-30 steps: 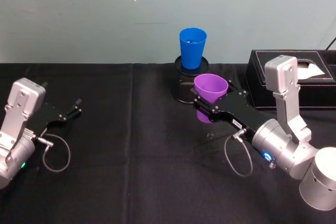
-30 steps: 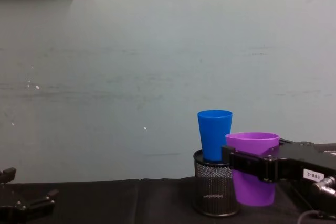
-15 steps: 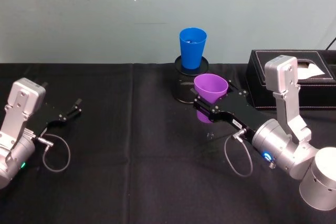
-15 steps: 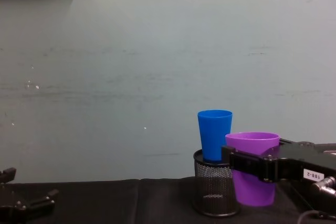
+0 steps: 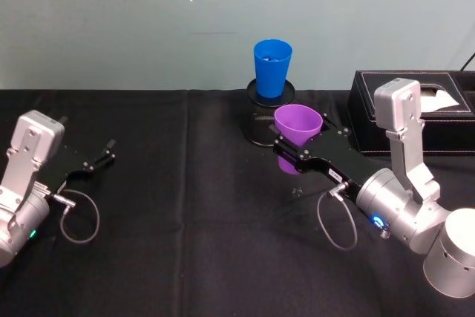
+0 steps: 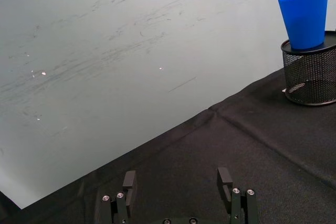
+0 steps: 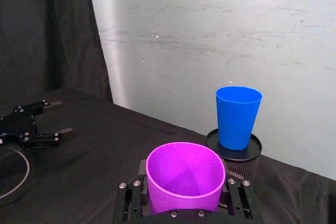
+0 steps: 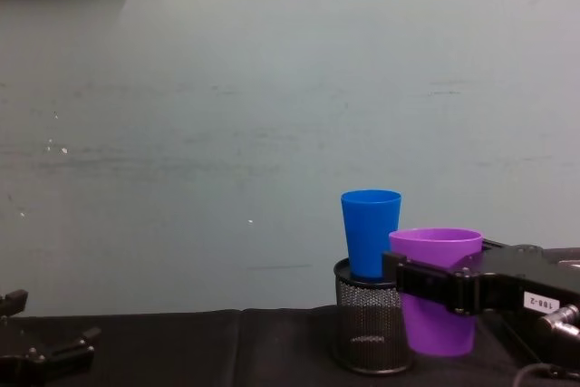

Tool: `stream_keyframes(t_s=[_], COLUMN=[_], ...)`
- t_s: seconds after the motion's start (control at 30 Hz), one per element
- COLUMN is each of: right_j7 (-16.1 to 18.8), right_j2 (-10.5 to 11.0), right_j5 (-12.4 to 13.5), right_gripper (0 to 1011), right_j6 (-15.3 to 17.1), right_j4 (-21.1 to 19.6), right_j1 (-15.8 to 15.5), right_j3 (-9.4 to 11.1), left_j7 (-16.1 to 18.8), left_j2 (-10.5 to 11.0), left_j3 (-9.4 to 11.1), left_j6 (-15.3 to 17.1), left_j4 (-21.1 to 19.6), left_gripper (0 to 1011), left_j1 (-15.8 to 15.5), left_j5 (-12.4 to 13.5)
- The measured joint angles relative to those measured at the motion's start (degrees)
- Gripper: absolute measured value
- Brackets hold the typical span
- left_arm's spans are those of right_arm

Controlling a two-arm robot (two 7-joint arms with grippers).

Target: Pick up one cup with a gripper and tap it against the other cup.

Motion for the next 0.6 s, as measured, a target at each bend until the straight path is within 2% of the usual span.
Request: stream_keyframes(t_s=[0.6], right_j7=[0.0], right_j2=[0.0], right_j5=[0.0], right_gripper=[734], right_j6=[0.0], right_j4=[0.0], right_j1=[0.0], right_j3=[0.0], left_j7=[0.0], left_j2=[0.0], left_j3=[0.0], left_j6=[0.0], left_j4=[0.0], left_gripper=[1000], left_j1=[0.0], left_j5=[0.0])
